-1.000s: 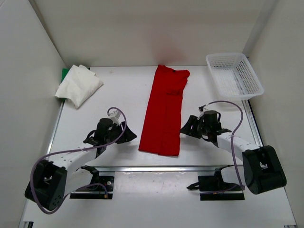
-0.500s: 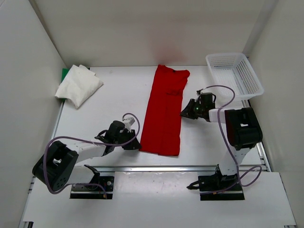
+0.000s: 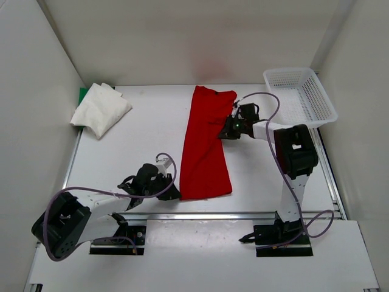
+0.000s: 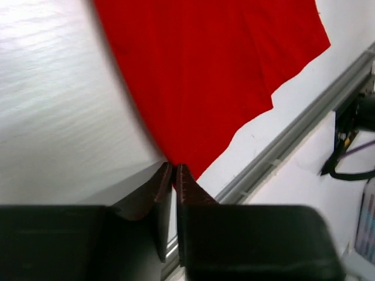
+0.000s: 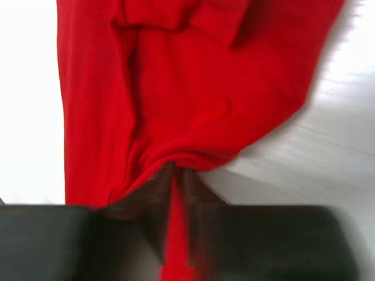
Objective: Fold and stack the t-shirts
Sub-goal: Rotate the tshirt 90 degrees
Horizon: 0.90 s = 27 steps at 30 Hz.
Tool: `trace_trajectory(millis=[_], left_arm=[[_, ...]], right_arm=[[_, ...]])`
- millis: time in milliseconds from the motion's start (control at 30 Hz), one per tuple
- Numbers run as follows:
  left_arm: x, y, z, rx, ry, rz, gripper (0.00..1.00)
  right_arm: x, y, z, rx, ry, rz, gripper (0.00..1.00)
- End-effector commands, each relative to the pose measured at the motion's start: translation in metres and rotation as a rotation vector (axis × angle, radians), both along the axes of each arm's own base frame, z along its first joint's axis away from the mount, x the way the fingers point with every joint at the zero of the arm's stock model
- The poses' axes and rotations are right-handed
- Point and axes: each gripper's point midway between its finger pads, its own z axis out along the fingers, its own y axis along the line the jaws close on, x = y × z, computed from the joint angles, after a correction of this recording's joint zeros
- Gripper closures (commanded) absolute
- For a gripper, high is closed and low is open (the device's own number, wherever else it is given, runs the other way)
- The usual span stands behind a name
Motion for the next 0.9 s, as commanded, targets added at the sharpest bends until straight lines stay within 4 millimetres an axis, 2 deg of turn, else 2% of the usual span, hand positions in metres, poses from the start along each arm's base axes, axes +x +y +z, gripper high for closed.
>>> trace_trajectory(millis=[0, 67, 133, 167, 200, 233, 267, 300, 367, 400, 467, 533, 567, 600, 700, 833, 867], left_arm=[[-0.006, -0.009, 0.012, -0.064, 0.008, -0.008, 0.78], [0.0, -0.006, 0.014, -0.068, 0.001, 0.015, 0.68], [0.011, 0.004, 0.018, -0.062, -0.012, 0.061, 0.51], [0.015, 0.009, 0.019, -0.048, -0.026, 0.072, 0.43], [0.02, 0.013, 0.019, -0.035, -0.042, 0.09, 0.39], [0.022, 0.016, 0.02, -0.028, -0.044, 0.094, 0.31], [0.023, 0.015, 0.023, -0.029, -0.049, 0.087, 0.02], [0.02, 0.016, 0.019, -0.016, -0.034, 0.077, 0.01], [0.014, 0.012, 0.015, -0.008, -0.01, 0.037, 0.01], [0.009, 0.009, 0.014, -0.021, 0.005, 0.016, 0.01], [0.002, 0.007, 0.006, -0.018, 0.027, -0.005, 0.01], [-0.003, 0.005, 0.002, -0.003, 0.034, -0.024, 0.01], [-0.008, 0.005, -0.002, 0.005, 0.04, -0.034, 0.07], [-0.007, 0.004, -0.002, 0.003, 0.044, -0.032, 0.14], [-0.008, 0.003, -0.003, -0.01, 0.058, -0.033, 0.44], [-0.016, 0.002, -0.011, 0.051, 0.072, -0.066, 0.53], [-0.015, 0.001, -0.01, 0.059, 0.069, -0.066, 0.54]], right_arm=[[-0.002, -0.008, 0.021, -0.054, -0.05, -0.005, 0.82], [-0.018, -0.016, 0.028, -0.053, -0.062, -0.039, 0.69], [-0.045, -0.025, 0.035, -0.03, -0.084, -0.095, 0.58], [-0.052, -0.026, 0.051, -0.014, -0.136, -0.101, 0.56], [-0.073, -0.029, 0.036, -0.018, -0.097, -0.105, 0.54], [-0.094, -0.032, 0.031, -0.021, -0.076, -0.11, 0.53], [-0.105, -0.032, 0.04, -0.008, -0.102, -0.11, 0.54], [-0.129, -0.034, 0.022, -0.019, -0.053, -0.1, 0.53], [-0.16, -0.039, 0.023, -0.028, -0.048, -0.088, 0.53], [-0.177, -0.045, 0.011, -0.051, -0.017, -0.101, 0.53], [-0.212, -0.05, 0.005, -0.056, 0.009, -0.104, 0.54], [-0.234, -0.051, -0.002, -0.056, 0.036, -0.095, 0.57], [-0.239, -0.048, 0.005, -0.029, 0.027, -0.094, 0.59], [-0.248, -0.048, -0.002, -0.022, 0.044, -0.09, 0.58], [-0.254, -0.043, 0.001, 0.027, 0.021, -0.097, 0.6], [-0.256, -0.031, 0.007, 0.078, 0.029, -0.041, 0.61], [-0.255, -0.029, 0.008, 0.083, 0.031, -0.04, 0.64]])
